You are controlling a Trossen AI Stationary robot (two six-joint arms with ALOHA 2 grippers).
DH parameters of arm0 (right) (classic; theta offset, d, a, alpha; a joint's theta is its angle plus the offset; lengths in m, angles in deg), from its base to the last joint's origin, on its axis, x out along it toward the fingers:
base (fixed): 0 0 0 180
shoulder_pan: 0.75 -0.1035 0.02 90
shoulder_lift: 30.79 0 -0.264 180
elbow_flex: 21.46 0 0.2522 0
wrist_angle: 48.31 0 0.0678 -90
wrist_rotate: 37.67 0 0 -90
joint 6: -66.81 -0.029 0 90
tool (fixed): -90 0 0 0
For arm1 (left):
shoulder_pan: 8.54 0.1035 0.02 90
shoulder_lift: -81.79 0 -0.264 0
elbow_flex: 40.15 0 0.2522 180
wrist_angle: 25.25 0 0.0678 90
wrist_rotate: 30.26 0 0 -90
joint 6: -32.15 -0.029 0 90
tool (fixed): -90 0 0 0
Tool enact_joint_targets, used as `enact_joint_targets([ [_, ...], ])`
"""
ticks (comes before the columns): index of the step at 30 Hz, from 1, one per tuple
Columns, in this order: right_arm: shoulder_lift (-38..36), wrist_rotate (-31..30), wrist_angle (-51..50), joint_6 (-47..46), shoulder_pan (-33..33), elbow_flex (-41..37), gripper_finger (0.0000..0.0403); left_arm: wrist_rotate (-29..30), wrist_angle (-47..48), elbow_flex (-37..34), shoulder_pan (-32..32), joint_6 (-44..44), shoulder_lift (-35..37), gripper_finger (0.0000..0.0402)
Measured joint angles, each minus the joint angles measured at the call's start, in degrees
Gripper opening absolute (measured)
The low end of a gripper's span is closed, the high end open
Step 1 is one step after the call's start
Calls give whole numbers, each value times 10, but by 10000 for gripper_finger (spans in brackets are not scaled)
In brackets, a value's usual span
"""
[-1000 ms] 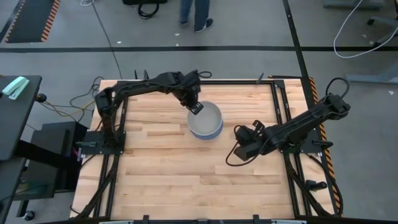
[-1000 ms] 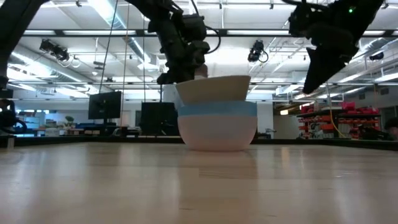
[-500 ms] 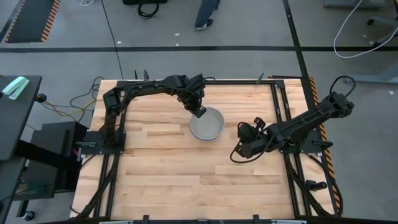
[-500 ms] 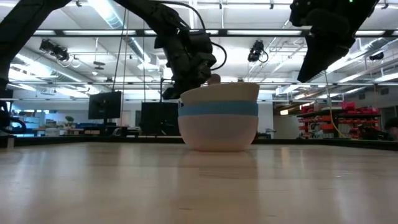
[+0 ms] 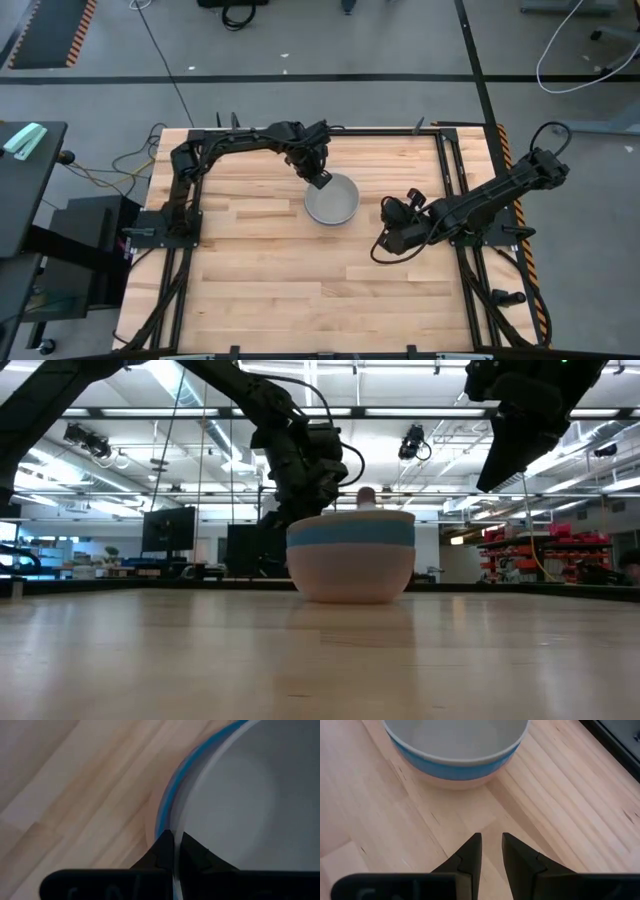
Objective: Nest bowls inside each other
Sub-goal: Stack the gray bowl on the blue bowl
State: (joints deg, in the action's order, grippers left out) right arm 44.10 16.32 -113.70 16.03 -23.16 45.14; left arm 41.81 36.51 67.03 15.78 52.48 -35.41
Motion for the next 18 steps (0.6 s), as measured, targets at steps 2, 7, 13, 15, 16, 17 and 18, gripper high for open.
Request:
enact_joint_targets([
  [2,0,0,0,0,0,0,83,0,1,0,0,0,0,14],
  [7,0,0,1,0,0,0,83,1,5,0,-1,0,3,23],
  [13,0,0,2,0,0,0,83,1,3,0,-1,0,3,24],
  [15,0,0,2,0,0,0,83,1,4,0,-1,-1,3,30],
  [16,0,0,2,0,0,0,83,1,3,0,-1,-1,3,35],
  [17,0,0,2,0,0,0,83,0,3,0,-1,-1,3,41],
  [18,0,0,2,0,0,0,83,0,3,0,-1,-1,3,47],
])
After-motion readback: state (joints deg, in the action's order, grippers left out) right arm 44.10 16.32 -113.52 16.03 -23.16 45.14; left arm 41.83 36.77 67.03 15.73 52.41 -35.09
